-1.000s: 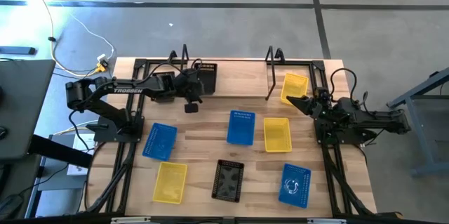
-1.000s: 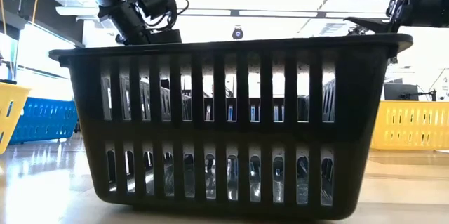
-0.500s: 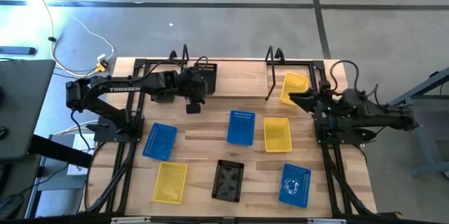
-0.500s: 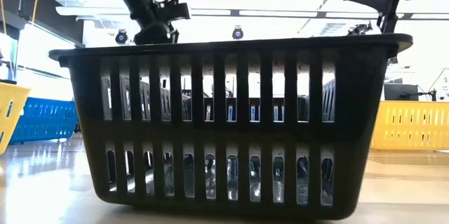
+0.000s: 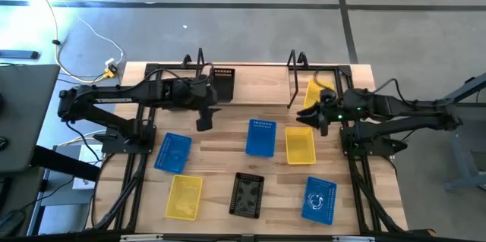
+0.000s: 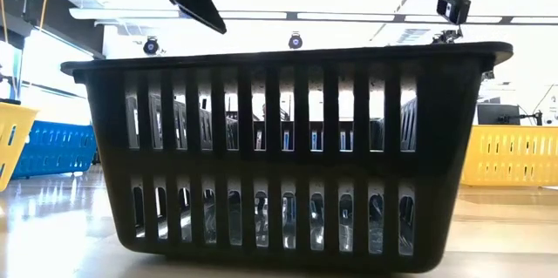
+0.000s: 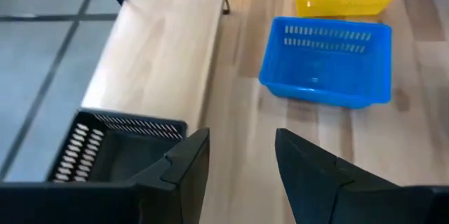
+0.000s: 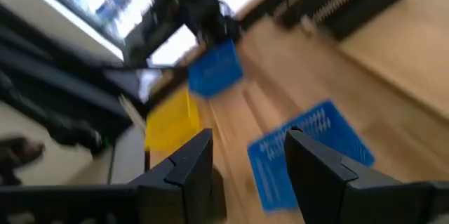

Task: Stack baskets on shelf by color
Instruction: Put the center yellow bin on the shelf

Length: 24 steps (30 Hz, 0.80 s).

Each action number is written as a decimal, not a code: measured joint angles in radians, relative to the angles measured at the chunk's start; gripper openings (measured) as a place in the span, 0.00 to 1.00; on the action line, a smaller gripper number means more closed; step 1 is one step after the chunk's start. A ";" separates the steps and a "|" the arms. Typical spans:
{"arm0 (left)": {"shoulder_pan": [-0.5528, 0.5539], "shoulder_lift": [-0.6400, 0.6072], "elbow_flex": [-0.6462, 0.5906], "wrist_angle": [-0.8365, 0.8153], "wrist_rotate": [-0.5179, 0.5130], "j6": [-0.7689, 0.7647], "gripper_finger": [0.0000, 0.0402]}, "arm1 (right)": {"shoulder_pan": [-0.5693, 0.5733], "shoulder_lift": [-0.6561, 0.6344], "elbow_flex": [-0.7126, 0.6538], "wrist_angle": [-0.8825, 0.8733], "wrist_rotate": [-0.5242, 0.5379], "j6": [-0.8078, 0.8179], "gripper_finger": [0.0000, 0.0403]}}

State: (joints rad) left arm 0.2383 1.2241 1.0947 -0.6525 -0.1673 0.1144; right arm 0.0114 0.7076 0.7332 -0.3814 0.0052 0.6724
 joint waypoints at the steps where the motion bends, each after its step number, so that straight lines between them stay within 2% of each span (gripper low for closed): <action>1: -0.007 -0.007 0.000 -0.018 0.000 -0.017 0.38 | 0.012 0.022 0.021 -0.034 -0.004 0.000 0.40; 6: -0.040 -0.033 0.000 -0.075 0.000 -0.122 0.38 | 0.092 0.119 0.113 -0.209 -0.007 0.004 0.40; 11: -0.066 -0.036 0.000 -0.089 -0.001 -0.161 0.38 | 0.183 0.209 0.180 -0.324 -0.006 0.026 0.40; 24: -0.072 -0.036 0.000 -0.088 -0.024 -0.164 0.38 | 0.338 0.425 0.187 -0.438 -0.062 0.068 0.40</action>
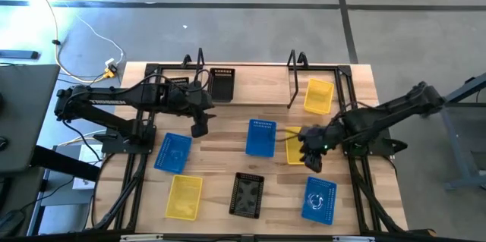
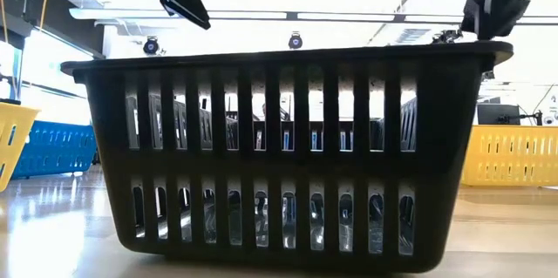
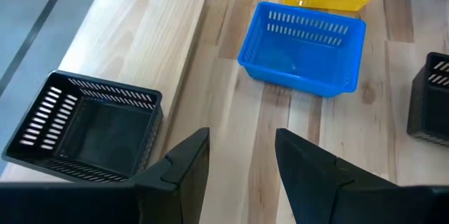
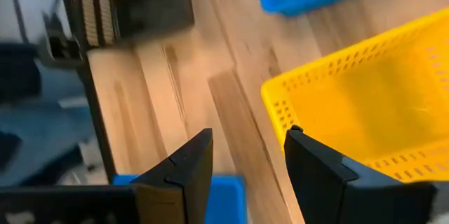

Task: Stack baskets on shelf by color
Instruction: Put the center yellow bin on the shelf

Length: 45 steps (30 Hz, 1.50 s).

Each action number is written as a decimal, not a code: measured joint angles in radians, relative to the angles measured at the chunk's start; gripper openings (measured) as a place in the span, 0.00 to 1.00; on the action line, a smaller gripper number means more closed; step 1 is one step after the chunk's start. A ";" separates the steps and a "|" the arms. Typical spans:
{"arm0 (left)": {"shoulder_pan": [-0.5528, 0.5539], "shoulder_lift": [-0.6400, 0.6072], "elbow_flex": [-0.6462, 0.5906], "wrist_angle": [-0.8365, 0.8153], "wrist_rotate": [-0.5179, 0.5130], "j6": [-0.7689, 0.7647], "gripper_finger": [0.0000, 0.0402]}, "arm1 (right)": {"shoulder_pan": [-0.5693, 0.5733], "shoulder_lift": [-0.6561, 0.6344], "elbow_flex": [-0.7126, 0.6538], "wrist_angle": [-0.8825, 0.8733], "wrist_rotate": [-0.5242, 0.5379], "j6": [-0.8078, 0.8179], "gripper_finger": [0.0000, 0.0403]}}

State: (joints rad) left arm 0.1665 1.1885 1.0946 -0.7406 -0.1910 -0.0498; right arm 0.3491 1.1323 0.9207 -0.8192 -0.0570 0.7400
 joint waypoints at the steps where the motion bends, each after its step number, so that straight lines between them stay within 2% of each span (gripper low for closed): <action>1: 0.000 0.000 0.000 0.000 0.000 0.000 0.38 | 0.010 0.014 0.000 -0.002 0.000 -0.006 0.40; 8: 0.000 0.000 0.000 0.000 -0.001 0.000 0.38 | 0.046 0.122 0.000 -0.033 0.003 -0.034 0.40; 26: 0.000 0.000 0.000 -0.004 -0.003 0.016 0.38 | 0.047 0.393 0.000 -0.037 0.017 -0.022 0.39; 30: 0.000 0.000 0.000 -0.004 -0.003 0.016 0.38 | 0.046 0.418 0.000 -0.041 0.034 -0.016 0.30; 37: 0.000 0.000 0.000 -0.004 -0.003 0.019 0.38 | 0.044 0.424 0.003 -0.046 -0.002 -0.025 0.04; 45: 0.000 0.000 0.000 -0.004 -0.003 0.018 0.38 | 0.044 0.390 0.099 -0.131 -0.027 -0.058 0.01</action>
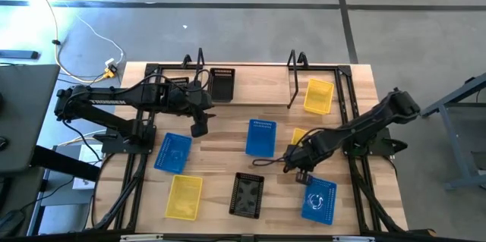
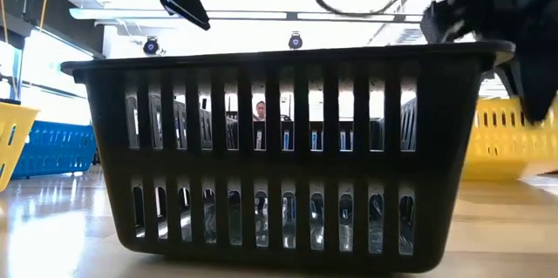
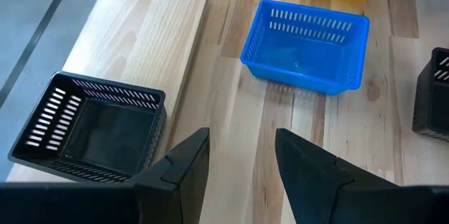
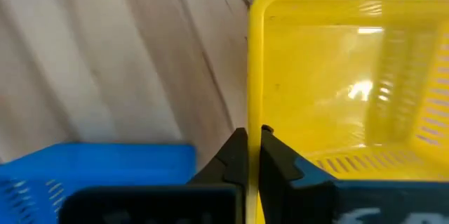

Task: Stack baskets on shelf by color
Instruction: Put the center yellow bin on the shelf

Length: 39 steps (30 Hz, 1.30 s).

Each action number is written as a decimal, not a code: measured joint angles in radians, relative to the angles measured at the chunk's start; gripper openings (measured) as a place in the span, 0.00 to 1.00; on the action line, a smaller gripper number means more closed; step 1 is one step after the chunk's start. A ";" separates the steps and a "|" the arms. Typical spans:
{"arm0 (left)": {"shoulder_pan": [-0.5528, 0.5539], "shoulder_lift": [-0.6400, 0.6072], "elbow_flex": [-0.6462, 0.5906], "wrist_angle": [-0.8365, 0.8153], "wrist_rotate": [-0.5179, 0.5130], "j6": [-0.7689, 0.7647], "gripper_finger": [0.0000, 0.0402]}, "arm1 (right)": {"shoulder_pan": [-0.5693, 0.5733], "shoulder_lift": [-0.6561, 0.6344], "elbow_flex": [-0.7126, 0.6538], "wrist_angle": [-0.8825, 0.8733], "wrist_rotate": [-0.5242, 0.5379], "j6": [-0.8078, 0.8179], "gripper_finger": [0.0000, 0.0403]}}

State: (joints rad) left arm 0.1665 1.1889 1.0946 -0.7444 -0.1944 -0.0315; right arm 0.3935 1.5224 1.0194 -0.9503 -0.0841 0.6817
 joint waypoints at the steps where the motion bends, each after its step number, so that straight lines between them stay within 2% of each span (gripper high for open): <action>1: 0.000 0.000 0.000 0.000 0.000 0.000 0.38 | 0.000 -0.004 0.022 -0.013 0.001 -0.007 0.01; 7: 0.000 0.000 0.000 0.000 0.000 -0.001 0.38 | 0.000 -0.006 0.166 -0.110 0.050 -0.045 0.01; 16: 0.000 0.000 0.000 0.000 0.000 -0.002 0.38 | -0.034 -0.006 0.375 -0.199 0.119 -0.201 0.00; 21: 0.000 0.000 0.000 0.000 0.000 -0.002 0.38 | -0.090 -0.006 0.480 -0.187 0.219 -0.388 0.00; 26: 0.000 0.000 0.000 0.000 0.001 -0.020 0.38 | -0.177 -0.006 0.559 -0.184 0.361 -0.546 0.00; 33: 0.000 0.000 0.000 0.000 0.001 -0.021 0.38 | -0.320 -0.006 0.560 -0.103 0.523 -0.731 0.00; 39: 0.000 0.000 0.000 0.001 0.001 -0.020 0.38 | -0.443 0.032 0.517 -0.077 0.499 -0.794 0.00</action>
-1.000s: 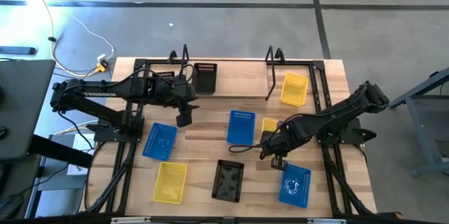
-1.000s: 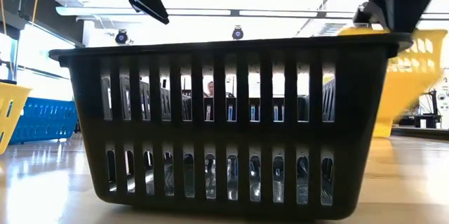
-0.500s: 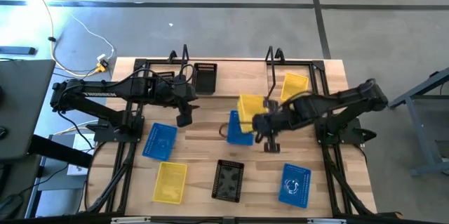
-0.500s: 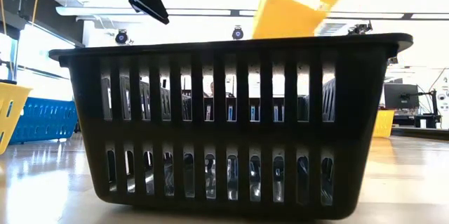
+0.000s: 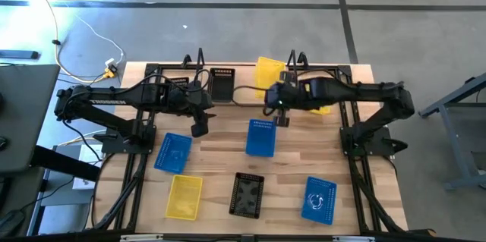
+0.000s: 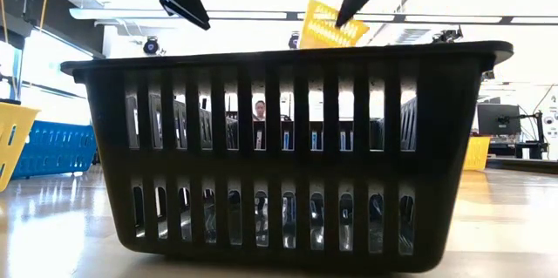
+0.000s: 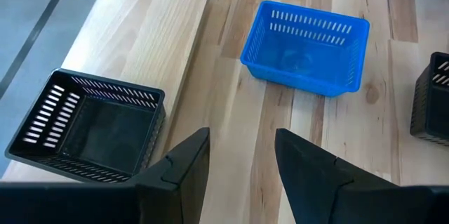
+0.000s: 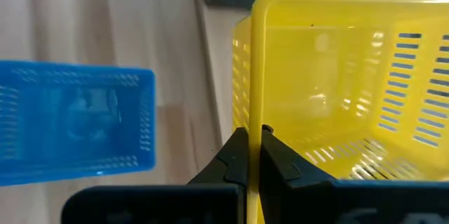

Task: Stack baskets on shelf by color
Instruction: Put the center yellow bin on the shelf

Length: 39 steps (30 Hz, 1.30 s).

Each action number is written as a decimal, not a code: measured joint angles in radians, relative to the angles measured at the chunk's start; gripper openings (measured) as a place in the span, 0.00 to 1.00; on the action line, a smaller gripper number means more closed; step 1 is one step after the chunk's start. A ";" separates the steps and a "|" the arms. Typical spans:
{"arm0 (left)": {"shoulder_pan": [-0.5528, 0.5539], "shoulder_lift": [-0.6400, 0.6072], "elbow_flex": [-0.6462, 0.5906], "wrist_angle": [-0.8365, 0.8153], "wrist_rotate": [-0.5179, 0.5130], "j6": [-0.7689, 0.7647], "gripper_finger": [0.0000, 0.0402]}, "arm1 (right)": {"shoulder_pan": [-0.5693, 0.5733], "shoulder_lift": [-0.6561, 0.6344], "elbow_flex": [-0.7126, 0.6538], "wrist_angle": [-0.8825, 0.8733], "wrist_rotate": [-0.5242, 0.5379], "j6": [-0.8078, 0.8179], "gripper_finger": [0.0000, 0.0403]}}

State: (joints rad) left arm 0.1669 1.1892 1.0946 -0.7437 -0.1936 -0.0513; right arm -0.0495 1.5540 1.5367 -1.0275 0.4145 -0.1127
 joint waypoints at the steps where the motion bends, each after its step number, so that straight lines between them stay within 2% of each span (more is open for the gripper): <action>1: 0.000 0.000 0.000 0.000 0.000 0.000 0.38 | -0.016 0.010 -0.005 -0.004 -0.001 -0.001 0.00; 15: 0.000 0.000 0.000 0.000 0.000 0.002 0.38 | -0.145 0.193 -0.048 -0.015 -0.048 -0.126 0.00; 23: 0.000 0.000 0.000 0.000 0.000 0.002 0.38 | -0.193 0.294 -0.048 -0.033 -0.048 -0.135 0.00; 27: 0.000 0.000 0.000 0.000 0.000 0.002 0.38 | -0.217 0.311 -0.048 -0.035 -0.061 -0.132 0.00; 36: 0.000 0.000 0.000 0.000 0.000 0.002 0.38 | -0.279 0.313 -0.048 -0.030 -0.176 -0.173 0.00; 39: 0.000 0.000 0.000 0.000 0.000 0.002 0.38 | -0.287 0.313 -0.048 -0.031 -0.183 -0.184 0.00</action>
State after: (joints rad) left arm 0.1669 1.1892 1.0943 -0.7437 -0.1936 -0.0494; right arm -0.3361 1.8675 1.4891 -1.0585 0.2311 -0.2965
